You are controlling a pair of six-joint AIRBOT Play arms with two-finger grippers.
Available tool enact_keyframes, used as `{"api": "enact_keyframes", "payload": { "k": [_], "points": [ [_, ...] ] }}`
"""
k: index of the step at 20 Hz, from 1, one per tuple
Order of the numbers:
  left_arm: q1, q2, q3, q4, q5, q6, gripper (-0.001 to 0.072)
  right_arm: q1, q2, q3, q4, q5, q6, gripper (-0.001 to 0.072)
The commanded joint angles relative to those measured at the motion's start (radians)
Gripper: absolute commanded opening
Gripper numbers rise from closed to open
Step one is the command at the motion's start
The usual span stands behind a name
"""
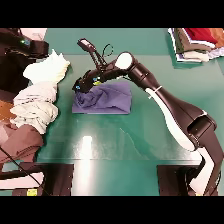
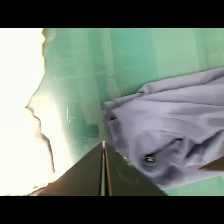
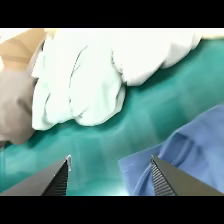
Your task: Fold the shirts.
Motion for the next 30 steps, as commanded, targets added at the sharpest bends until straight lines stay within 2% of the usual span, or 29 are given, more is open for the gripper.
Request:
{"api": "enact_keyframes", "payload": {
  "k": [1, 3, 6, 7, 8, 9, 14, 17, 23, 25, 26, 27, 30],
  "points": [
    [0.029, 0.027, 0.001, -0.002, -0.042, 0.001, 0.0022, -0.040, 0.081, -0.079, -0.098, 0.009, 0.022, 0.0575],
    [0.029, 0.028, -0.004, -0.023, -0.086, 0.000, 0.0022, -0.134, 0.172, -0.187, -0.177, 0.138, 0.090, 0.0575],
    [0.029, 0.028, -0.093, -0.159, -0.095, 0.002, 0.0024, -0.294, 0.288, -0.401, -0.170, 0.250, 0.135, 0.0574],
    [0.025, 0.028, -0.152, -0.226, -0.090, 0.029, 0.0133, -0.338, 0.323, -0.472, -0.170, 0.246, 0.140, 0.0574],
    [0.018, 0.028, -0.220, -0.272, -0.084, 0.045, 0.0472, -0.378, 0.354, -0.537, -0.170, 0.231, 0.140, 0.0574],
    [0.008, 0.028, -0.285, -0.294, -0.072, 0.049, 0.0592, -0.414, 0.383, -0.595, -0.169, 0.219, 0.140, 0.0574],
    [-0.124, 0.029, -0.606, -0.296, 0.074, 0.073, 0.0594, -0.514, 0.492, -0.782, -0.168, 0.128, 0.140, 0.0574],
    [-0.208, 0.029, -0.709, -0.295, 0.192, 0.089, 0.0594, -0.518, 0.534, -0.845, -0.170, 0.085, 0.140, 0.0574],
    [-0.294, 0.016, -0.764, -0.227, 0.341, 0.097, 0.0591, -0.518, 0.539, -0.856, -0.169, 0.082, 0.152, 0.0574],
    [-0.294, 0.007, -0.764, -0.198, 0.368, 0.097, 0.0298, -0.517, 0.539, -0.856, -0.169, 0.090, 0.158, 0.0574],
    [-0.293, 0.008, -0.763, -0.186, 0.370, 0.097, 0.0107, -0.517, 0.539, -0.856, -0.168, 0.097, 0.158, 0.0574],
    [-0.290, 0.009, -0.757, -0.171, 0.362, 0.097, 0.0020, -0.517, 0.539, -0.856, -0.169, 0.102, 0.158, 0.0574],
    [-0.243, 0.048, -0.698, -0.134, 0.248, 0.098, 0.0021, -0.517, 0.540, -0.855, -0.169, 0.114, 0.158, 0.0574]
  ]
}}
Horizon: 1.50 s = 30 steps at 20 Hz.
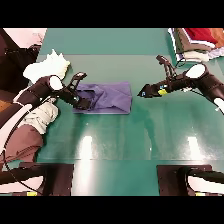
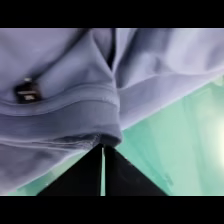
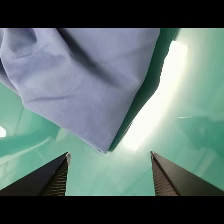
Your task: Fold the shirts.
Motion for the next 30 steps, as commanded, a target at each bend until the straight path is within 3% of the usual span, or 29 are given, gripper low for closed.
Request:
{"api": "enact_keyframes", "payload": {
  "k": [1, 5, 9, 11, 12, 13, 14, 17, 20, 21, 22, 24, 30],
  "points": [
    [0.056, 0.060, 0.050, 0.054, -0.095, 0.009, 0.0021, 0.000, 0.001, -0.001, -0.001, 0.022, 0.002, 0.0574],
    [0.156, 0.194, 0.056, 0.127, -0.140, 0.034, 0.0021, 0.000, 0.001, -0.001, -0.001, 0.025, 0.002, 0.0574],
    [0.215, 0.207, 0.039, 0.146, -0.316, 0.082, 0.0022, 0.000, 0.001, -0.001, 0.000, 0.027, 0.002, 0.0574],
    [0.235, 0.207, 0.005, 0.182, -0.339, 0.082, 0.0025, 0.000, 0.001, -0.001, 0.000, 0.028, 0.002, 0.0574],
    [0.243, 0.207, -0.006, 0.222, -0.338, 0.071, 0.0171, -0.001, 0.001, -0.001, -0.001, 0.030, 0.002, 0.0574],
    [0.256, 0.207, -0.013, 0.259, -0.329, 0.033, 0.0439, -0.004, 0.001, -0.001, -0.001, 0.037, 0.003, 0.0574],
    [0.270, 0.207, -0.013, 0.270, -0.311, 0.016, 0.0565, -0.011, 0.001, -0.001, 0.000, 0.043, 0.018, 0.0575],
    [0.306, 0.208, -0.006, 0.217, -0.237, -0.004, 0.0543, -0.032, -0.002, -0.029, 0.030, 0.039, 0.063, 0.0586],
    [0.305, 0.208, 0.016, -0.019, -0.189, 0.020, 0.0518, -0.042, -0.065, -0.095, 0.155, -0.005, 0.058, 0.0641],
    [0.304, 0.208, 0.016, -0.098, -0.171, 0.060, 0.0232, -0.042, -0.107, -0.098, 0.207, -0.014, 0.039, 0.0640],
    [0.304, 0.208, 0.016, -0.150, -0.160, 0.109, 0.0029, -0.039, -0.147, -0.098, 0.270, -0.032, 0.013, 0.0638],
    [0.304, 0.208, 0.016, -0.214, -0.128, 0.122, 0.0022, -0.021, -0.231, -0.079, 0.369, -0.071, -0.034, 0.0631],
    [0.304, 0.208, 0.015, -0.224, -0.117, 0.123, 0.0022, 0.112, -0.462, 0.178, 0.417, -0.071, -0.032, 0.0630]
  ]
}}
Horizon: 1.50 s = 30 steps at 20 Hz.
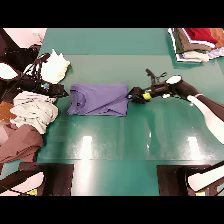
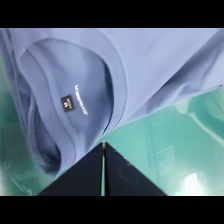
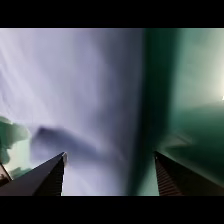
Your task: Fold the shirts.
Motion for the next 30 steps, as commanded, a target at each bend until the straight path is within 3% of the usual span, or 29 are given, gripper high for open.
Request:
{"api": "enact_keyframes", "payload": {
  "k": [1, 2, 4, 6, 9, 12, 17, 21, 25, 30],
  "points": [
    [0.000, 0.001, 0.001, -0.032, 0.009, 0.011, 0.0022, 0.074, -0.134, 0.145, 0.074, 0.003, -0.010, 0.0627],
    [0.000, 0.001, 0.001, -0.031, 0.008, 0.011, 0.0022, 0.089, -0.161, 0.182, 0.083, 0.012, -0.010, 0.0590],
    [0.000, 0.001, 0.001, -0.032, 0.008, 0.010, 0.0022, 0.114, -0.199, 0.243, 0.078, 0.023, -0.013, 0.0386],
    [0.000, 0.001, 0.001, -0.032, 0.006, 0.007, 0.0021, 0.122, -0.212, 0.285, 0.074, 0.036, -0.054, 0.0019],
    [0.000, 0.001, 0.001, -0.034, -0.024, -0.010, 0.0022, 0.085, -0.160, 0.275, 0.070, 0.026, -0.053, 0.0012],
    [0.000, 0.001, 0.001, -0.035, -0.053, -0.011, 0.0022, -0.046, 0.003, 0.131, 0.064, -0.019, -0.054, 0.0012],
    [-0.001, 0.001, 0.001, -0.127, -0.024, -0.011, 0.0021, -0.432, 0.359, -0.174, -0.082, -0.015, -0.052, 0.0012],
    [-0.104, 0.001, 0.001, -0.132, 0.079, -0.013, 0.0021, -0.803, 0.566, -0.328, -0.161, -0.016, -0.044, 0.0012],
    [-0.225, 0.000, 0.001, -0.131, 0.195, -0.037, 0.0021, -1.135, 0.674, -0.451, -0.193, -0.060, -0.027, 0.0012],
    [-0.264, 0.000, 0.001, -0.130, 0.209, -0.039, 0.0021, -1.385, 0.698, -0.537, -0.205, -0.105, 0.007, 0.0012]
  ]
}}
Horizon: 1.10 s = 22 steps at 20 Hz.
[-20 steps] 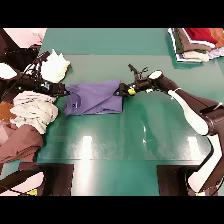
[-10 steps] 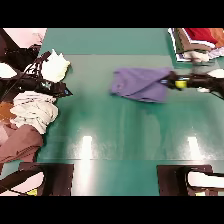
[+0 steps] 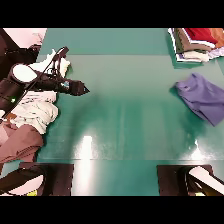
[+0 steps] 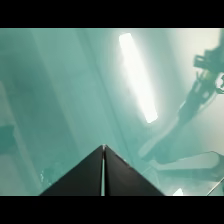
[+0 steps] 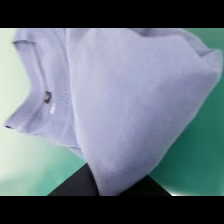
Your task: Fold the shirts.
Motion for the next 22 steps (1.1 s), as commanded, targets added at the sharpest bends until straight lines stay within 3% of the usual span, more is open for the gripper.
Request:
{"api": "enact_keyframes", "payload": {
  "k": [1, 3, 6, 7, 8, 9, 13, 15, 18, 22],
  "points": [
    [-0.025, 0.000, 0.001, 0.001, 0.026, -0.003, 0.0021, -0.170, 0.024, -0.049, -0.062, -0.037, 0.079, 0.0012],
    [-0.025, 0.000, 0.001, 0.002, 0.027, -0.003, 0.0021, -0.199, 0.025, -0.049, -0.170, -0.026, 0.158, 0.0013],
    [-0.025, 0.000, 0.001, 0.002, 0.028, -0.002, 0.0021, -0.203, 0.025, -0.048, -0.329, 0.019, 0.170, 0.0026],
    [-0.025, 0.000, 0.001, 0.002, 0.025, -0.001, 0.0021, -0.203, 0.024, -0.044, -0.365, 0.032, 0.170, 0.0178],
    [-0.025, 0.000, 0.001, 0.002, 0.018, 0.001, 0.0021, -0.203, 0.023, -0.028, -0.415, 0.048, 0.170, 0.0465],
    [-0.025, 0.000, 0.001, 0.003, 0.005, 0.001, 0.0021, -0.203, 0.023, -0.003, -0.482, 0.075, 0.170, 0.0607],
    [-0.025, 0.000, 0.001, 0.036, -0.060, 0.001, 0.0022, -0.203, 0.023, 0.176, -0.659, 0.228, 0.204, 0.0595],
    [-0.025, 0.000, 0.001, 0.036, -0.057, 0.002, 0.0022, -0.171, 0.023, 0.249, -0.599, 0.246, 0.248, 0.0594],
    [-0.025, 0.000, 0.001, 0.035, -0.011, 0.001, 0.0022, -0.027, 0.023, 0.298, -0.406, 0.269, 0.248, 0.0445],
    [-0.025, 0.000, 0.001, 0.029, -0.007, 0.001, 0.0022, 0.304, 0.023, 0.297, -0.286, 0.273, 0.247, 0.0440]
  ]
}}
